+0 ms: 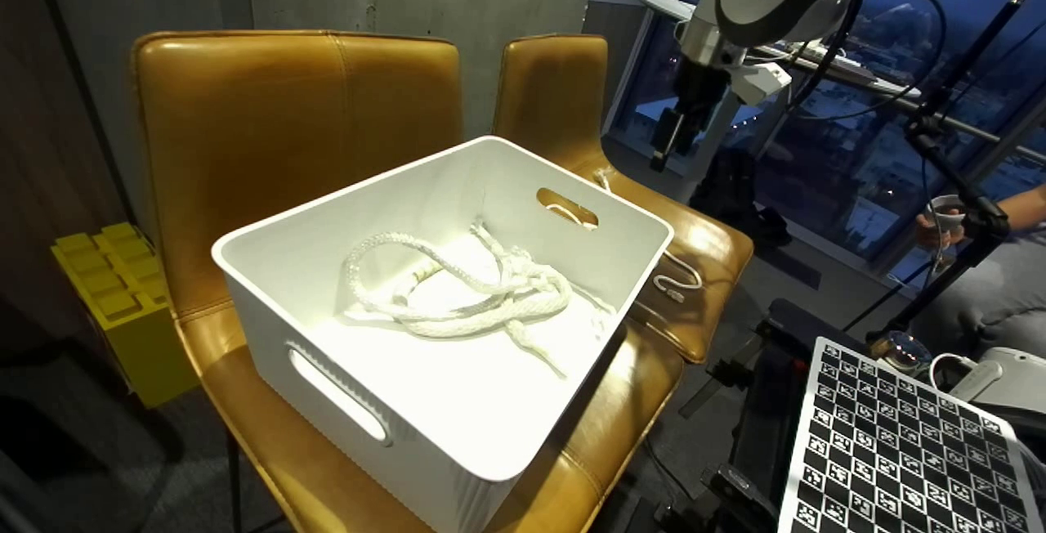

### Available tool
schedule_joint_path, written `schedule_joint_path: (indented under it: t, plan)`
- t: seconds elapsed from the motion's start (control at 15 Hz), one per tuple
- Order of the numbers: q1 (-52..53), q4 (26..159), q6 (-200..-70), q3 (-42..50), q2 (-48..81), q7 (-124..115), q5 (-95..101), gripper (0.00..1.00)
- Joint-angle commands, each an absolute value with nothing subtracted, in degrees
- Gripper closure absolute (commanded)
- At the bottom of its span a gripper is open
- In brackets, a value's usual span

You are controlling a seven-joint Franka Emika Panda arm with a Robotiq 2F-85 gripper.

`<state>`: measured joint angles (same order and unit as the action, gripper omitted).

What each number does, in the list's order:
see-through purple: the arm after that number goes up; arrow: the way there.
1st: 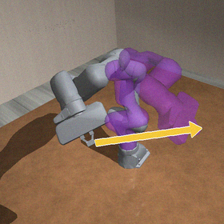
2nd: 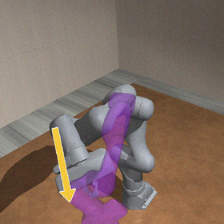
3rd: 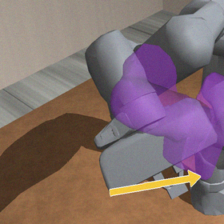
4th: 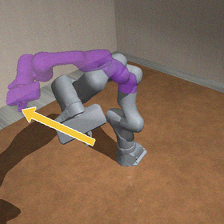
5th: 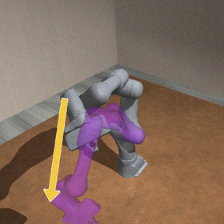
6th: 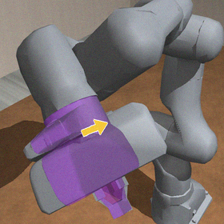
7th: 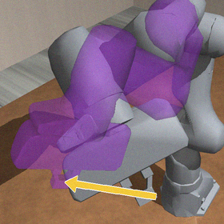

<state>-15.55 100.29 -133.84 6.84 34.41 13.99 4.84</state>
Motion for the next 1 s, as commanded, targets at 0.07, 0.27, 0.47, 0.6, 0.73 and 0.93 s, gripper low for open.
schedule_joint_path:
  t: [0.07,0.27,0.47,0.6,0.73,0.93]
  plan:
    - [-16.5,93.1,-134.1,7.5,42.2,13.6,4.7,0.0]
    - [-17.2,89.7,-133.5,8.0,46.4,13.4,4.8,0.0]
    - [-17.8,86.0,-133.0,8.5,50.3,13.1,4.8,0.0]
    - [-18.2,83.4,-132.7,8.8,52.8,12.7,4.8,0.0]
    - [-18.6,81.0,-132.4,8.9,54.9,12.5,4.8,0.0]
    - [-18.6,77.3,-132.0,8.8,57.7,11.9,4.8,0.0]
